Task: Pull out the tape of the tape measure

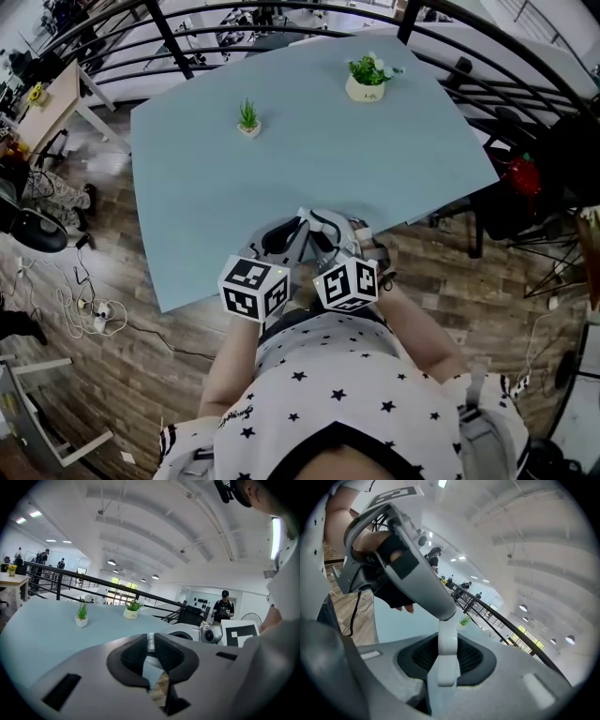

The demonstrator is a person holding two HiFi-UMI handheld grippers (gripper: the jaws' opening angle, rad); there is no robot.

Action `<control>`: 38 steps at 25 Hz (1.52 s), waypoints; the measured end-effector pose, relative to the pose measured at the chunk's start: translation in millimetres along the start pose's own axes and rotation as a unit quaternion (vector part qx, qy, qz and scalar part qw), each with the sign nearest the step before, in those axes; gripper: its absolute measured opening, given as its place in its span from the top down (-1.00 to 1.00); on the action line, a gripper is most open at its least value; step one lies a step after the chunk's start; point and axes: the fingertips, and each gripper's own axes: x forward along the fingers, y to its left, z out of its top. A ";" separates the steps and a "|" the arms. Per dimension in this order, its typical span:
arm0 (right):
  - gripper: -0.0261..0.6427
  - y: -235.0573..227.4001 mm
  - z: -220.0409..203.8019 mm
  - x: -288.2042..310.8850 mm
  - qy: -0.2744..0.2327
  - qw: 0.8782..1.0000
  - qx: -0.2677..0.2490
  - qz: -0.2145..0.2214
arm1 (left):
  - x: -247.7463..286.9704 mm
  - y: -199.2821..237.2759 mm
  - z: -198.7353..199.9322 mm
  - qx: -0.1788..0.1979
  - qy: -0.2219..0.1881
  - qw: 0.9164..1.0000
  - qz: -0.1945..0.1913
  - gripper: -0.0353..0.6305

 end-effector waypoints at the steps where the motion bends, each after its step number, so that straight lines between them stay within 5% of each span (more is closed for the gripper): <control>1: 0.61 1.3 0.1 -1.4 -0.001 1.000 -0.001 0.000 | -1.4 -0.9 -0.7 -0.001 0.001 1.000 -0.001 0.76; 24: 0.61 4.6 -27.4 -13.7 0.024 0.999 -0.039 -0.004 | -35.5 17.3 5.4 0.016 -0.010 1.000 0.023 0.80; 38: 0.61 -1.9 -57.3 -19.4 0.067 0.997 -0.035 -0.005 | -83.7 81.8 21.5 -0.008 -0.063 0.991 0.121 0.79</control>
